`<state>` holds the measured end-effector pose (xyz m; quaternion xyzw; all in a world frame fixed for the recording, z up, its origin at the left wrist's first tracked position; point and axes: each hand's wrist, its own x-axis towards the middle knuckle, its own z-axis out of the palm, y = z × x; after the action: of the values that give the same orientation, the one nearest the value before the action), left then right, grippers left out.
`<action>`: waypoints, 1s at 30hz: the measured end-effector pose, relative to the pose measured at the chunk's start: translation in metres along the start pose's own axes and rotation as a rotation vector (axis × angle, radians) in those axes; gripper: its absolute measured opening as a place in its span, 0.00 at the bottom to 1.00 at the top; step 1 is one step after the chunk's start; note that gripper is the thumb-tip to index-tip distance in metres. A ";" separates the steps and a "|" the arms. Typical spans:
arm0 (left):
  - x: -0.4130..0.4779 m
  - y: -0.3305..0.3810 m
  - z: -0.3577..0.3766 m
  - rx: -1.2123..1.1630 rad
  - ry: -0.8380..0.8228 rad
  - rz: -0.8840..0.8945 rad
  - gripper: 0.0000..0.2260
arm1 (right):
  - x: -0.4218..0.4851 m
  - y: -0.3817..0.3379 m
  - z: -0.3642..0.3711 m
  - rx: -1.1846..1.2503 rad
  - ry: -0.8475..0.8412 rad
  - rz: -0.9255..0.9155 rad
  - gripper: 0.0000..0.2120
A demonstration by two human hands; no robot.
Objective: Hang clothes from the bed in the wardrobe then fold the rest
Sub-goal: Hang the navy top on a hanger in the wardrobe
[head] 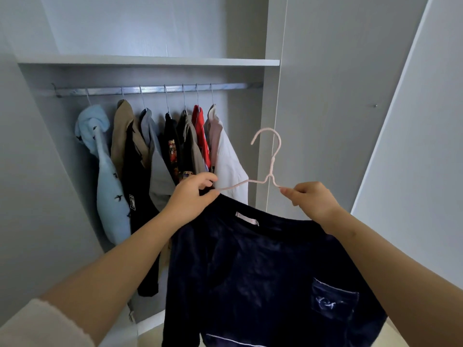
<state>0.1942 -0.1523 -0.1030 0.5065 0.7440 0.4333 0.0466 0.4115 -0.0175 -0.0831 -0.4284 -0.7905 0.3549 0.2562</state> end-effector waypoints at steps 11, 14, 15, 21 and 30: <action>0.017 0.019 0.040 -0.239 0.042 -0.156 0.11 | 0.000 0.025 -0.025 0.416 -0.178 0.395 0.12; 0.034 0.020 0.045 -0.196 -0.010 -0.128 0.09 | 0.015 0.027 -0.022 0.409 -0.108 0.398 0.12; 0.042 0.019 0.045 -0.188 -0.019 -0.120 0.10 | 0.022 0.026 -0.020 0.393 -0.088 0.394 0.12; 0.102 -0.006 0.052 -0.227 0.000 -0.112 0.08 | 0.085 0.022 0.009 0.398 -0.047 0.402 0.12; 0.261 -0.076 0.046 -0.251 0.032 -0.106 0.11 | 0.266 -0.009 0.064 0.587 -0.035 0.433 0.12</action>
<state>0.0372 0.0741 -0.0879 0.4499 0.7103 0.5278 0.1207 0.2284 0.1855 -0.0886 -0.4880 -0.5499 0.6201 0.2737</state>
